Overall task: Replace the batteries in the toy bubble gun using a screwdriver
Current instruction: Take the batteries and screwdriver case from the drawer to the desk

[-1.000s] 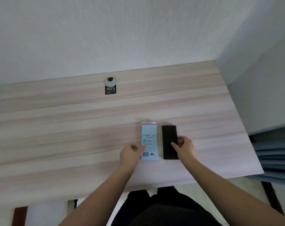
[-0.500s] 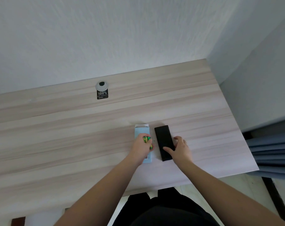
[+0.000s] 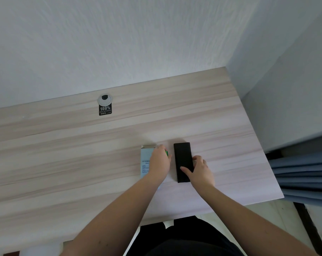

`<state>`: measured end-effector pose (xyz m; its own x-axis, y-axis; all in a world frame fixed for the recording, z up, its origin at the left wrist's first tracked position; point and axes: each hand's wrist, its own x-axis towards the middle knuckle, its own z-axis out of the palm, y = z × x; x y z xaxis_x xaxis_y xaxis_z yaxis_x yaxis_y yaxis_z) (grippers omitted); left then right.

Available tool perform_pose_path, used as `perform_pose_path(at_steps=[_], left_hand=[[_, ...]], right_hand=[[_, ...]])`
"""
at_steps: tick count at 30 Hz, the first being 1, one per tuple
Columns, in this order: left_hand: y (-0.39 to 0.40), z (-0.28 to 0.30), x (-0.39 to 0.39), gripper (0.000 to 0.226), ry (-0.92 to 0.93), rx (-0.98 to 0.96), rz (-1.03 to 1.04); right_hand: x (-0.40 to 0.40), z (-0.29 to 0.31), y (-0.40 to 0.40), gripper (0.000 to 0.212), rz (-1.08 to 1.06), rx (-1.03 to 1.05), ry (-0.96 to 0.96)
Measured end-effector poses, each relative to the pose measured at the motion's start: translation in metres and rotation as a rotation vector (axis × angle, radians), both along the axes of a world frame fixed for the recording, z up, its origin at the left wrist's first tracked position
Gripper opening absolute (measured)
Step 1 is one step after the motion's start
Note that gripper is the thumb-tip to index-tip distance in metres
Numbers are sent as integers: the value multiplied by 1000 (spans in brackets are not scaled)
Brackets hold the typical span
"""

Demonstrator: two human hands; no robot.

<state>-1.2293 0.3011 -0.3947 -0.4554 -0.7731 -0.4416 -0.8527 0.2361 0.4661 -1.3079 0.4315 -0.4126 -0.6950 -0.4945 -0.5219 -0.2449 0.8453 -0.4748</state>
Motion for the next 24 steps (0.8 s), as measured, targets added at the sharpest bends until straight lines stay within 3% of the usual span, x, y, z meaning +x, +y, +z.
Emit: perform_pose_path(at_steps=[7, 16, 24], left_hand=[[7, -7, -6, 18, -22, -16, -30], [8, -3, -1, 42, -18, -67, -52], [12, 3, 21, 9, 140, -46, 37]], right_hand=[[-2, 0, 1, 58, 19, -7, -12], [-2, 1, 2, 59, 12, -23, -6], [1, 5, 0, 57, 21, -26, -7]])
